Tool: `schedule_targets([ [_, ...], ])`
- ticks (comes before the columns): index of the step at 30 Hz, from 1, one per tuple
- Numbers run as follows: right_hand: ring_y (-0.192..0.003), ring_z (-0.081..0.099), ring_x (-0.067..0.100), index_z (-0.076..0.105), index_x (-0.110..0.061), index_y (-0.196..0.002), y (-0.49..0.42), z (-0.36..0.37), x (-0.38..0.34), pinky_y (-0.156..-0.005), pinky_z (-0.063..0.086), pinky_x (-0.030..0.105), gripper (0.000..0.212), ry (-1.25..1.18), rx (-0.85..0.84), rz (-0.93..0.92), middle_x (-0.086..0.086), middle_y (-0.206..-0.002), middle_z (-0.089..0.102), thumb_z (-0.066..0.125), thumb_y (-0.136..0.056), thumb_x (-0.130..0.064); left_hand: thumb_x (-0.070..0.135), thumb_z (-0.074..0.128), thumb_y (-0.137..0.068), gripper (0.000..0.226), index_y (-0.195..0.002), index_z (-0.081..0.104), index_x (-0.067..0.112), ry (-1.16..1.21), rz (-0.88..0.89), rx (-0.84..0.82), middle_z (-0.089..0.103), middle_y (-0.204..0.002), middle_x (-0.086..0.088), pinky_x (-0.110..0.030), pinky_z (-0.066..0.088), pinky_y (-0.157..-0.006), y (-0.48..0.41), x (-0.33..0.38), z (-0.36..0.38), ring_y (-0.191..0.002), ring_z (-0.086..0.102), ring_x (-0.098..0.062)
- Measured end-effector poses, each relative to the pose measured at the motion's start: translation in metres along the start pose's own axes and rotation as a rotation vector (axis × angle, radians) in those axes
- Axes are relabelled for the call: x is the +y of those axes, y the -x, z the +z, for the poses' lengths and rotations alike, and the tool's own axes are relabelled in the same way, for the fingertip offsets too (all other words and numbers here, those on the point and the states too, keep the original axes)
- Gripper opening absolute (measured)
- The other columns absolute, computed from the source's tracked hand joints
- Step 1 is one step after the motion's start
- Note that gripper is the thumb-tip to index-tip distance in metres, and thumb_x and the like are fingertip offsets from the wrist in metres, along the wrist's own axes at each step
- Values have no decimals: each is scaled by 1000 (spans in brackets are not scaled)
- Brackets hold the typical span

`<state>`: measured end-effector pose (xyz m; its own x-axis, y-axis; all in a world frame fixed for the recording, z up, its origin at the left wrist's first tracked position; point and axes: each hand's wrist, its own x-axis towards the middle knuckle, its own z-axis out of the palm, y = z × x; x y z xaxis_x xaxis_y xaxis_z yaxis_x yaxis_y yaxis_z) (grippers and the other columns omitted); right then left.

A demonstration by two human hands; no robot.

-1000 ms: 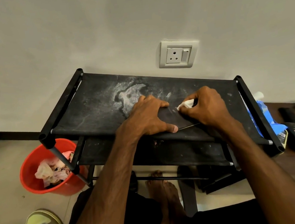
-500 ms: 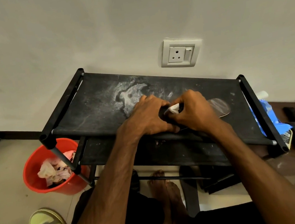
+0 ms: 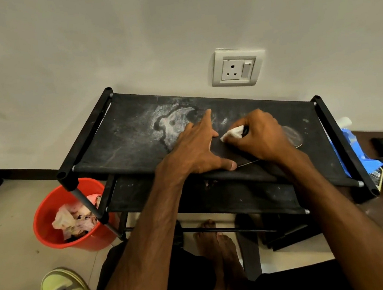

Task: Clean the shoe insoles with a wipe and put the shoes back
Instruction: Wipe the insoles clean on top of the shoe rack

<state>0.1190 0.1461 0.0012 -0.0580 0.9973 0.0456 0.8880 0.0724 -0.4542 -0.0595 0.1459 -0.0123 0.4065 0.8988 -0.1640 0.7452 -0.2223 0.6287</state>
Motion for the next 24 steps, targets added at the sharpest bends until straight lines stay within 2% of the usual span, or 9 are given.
schedule_targets([
  [3, -75, 70, 24, 80, -17, -88, -1, -3, 3, -73, 60, 48, 19, 6, 39, 35, 4, -79, 75, 72, -86, -35, 52, 87, -68, 138, -160, -8, 14, -12, 10, 25, 51, -148, 7, -49, 21, -122, 0, 0, 3, -148, 23, -26],
  [7, -70, 68, 30, 69, -21, -68, 4, 14, -13, -65, 58, 47, 23, 37, -9, -56, 5, -69, 70, 70, -86, -34, 51, 89, -67, 139, -160, -7, 13, 12, 9, 20, 51, -148, 5, -52, 21, -121, -1, 0, 0, -148, 23, -27],
  [11, -83, 71, 30, 80, -22, -94, -5, 7, -8, -75, 59, 46, 20, 24, 24, 32, 7, -85, 76, 70, -87, -37, 51, 87, -69, 134, -160, -4, 13, -9, 14, 26, 50, -149, 6, -50, 22, -121, -1, 1, 3, -148, 23, -26],
  [14, -84, 70, 31, 78, -19, -92, -5, 14, -10, -73, 58, 43, 20, 58, 54, 13, 7, -85, 75, 69, -88, -36, 51, 88, -68, 136, -160, -4, 13, -4, 8, 25, 49, -149, 6, -51, 21, -122, -1, 0, 2, -149, 21, -26],
  [17, -79, 70, 30, 76, -17, -88, -3, 21, -13, -71, 59, 46, 23, 47, 34, -26, 6, -81, 74, 68, -88, -39, 51, 89, -67, 137, -160, -4, 13, 24, -2, 21, 49, -149, 6, -51, 19, -122, -1, -3, 0, -150, 19, -26],
  [21, -86, 71, 30, 80, -23, -98, -10, 8, -1, -77, 60, 48, 22, 41, 51, 41, 6, -90, 77, 71, -86, -38, 52, 87, -68, 130, -160, 3, 14, -3, 12, 36, 50, -148, 8, -48, 24, -120, -2, -2, 3, -148, 22, -24],
  [24, -85, 72, 28, 81, -24, -96, -13, -1, 11, -79, 60, 47, 21, 23, 93, 69, 4, -89, 77, 73, -84, -39, 54, 87, -66, 126, -159, 10, 17, 1, 13, 41, 49, -147, 10, -48, 26, -120, -1, -3, 3, -148, 22, -25],
])
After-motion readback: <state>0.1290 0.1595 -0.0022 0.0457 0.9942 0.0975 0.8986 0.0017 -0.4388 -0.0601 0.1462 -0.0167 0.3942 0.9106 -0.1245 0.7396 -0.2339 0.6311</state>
